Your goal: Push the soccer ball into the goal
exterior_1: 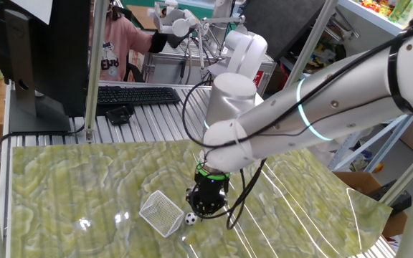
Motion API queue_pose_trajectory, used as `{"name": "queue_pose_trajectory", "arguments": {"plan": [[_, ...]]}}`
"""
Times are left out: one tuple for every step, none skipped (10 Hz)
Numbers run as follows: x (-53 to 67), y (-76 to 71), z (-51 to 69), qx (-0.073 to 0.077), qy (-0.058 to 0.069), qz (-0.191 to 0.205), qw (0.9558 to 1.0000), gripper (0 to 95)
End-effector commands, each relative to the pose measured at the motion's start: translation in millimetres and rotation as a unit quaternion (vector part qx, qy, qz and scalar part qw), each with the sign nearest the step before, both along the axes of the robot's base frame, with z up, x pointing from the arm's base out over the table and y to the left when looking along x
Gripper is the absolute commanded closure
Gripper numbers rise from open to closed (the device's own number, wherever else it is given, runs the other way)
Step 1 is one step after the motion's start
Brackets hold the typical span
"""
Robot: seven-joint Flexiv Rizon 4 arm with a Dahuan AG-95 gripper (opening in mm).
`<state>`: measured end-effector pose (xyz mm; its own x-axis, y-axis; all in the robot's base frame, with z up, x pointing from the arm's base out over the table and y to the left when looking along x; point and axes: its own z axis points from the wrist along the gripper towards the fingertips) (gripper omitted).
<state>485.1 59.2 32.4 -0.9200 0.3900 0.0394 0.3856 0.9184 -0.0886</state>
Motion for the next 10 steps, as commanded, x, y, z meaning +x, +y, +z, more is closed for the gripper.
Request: {"name": "queue_pose_trajectory", "arguments": {"plan": [[0.7,2.0,-1.9,-0.001,0.0,-0.002,1.0,95.0],[2.1,3.5,-3.4,-0.001,-0.001,-0.005,1.0,95.0],[5.4,6.6,-7.1,-0.004,-0.002,-0.006,1.0,95.0],[7.0,7.1,-8.6,-0.009,-0.005,-0.006,0.9999,95.0],[8.6,5.6,-9.1,-0.013,-0.006,0.0,0.9999,95.0],[10.5,3.2,-10.4,-0.013,-0.007,0.001,0.9999,95.0],[12.4,0.5,-12.2,-0.012,-0.007,0.003,0.9999,95.0],[13.8,-0.9,-13.6,-0.007,-0.007,0.005,0.9999,95.0],[14.6,0.1,-14.5,-0.005,-0.007,0.001,1.0,95.0],[14.9,0.6,-15.0,-0.002,-0.008,-0.002,1.0,95.0]]}}
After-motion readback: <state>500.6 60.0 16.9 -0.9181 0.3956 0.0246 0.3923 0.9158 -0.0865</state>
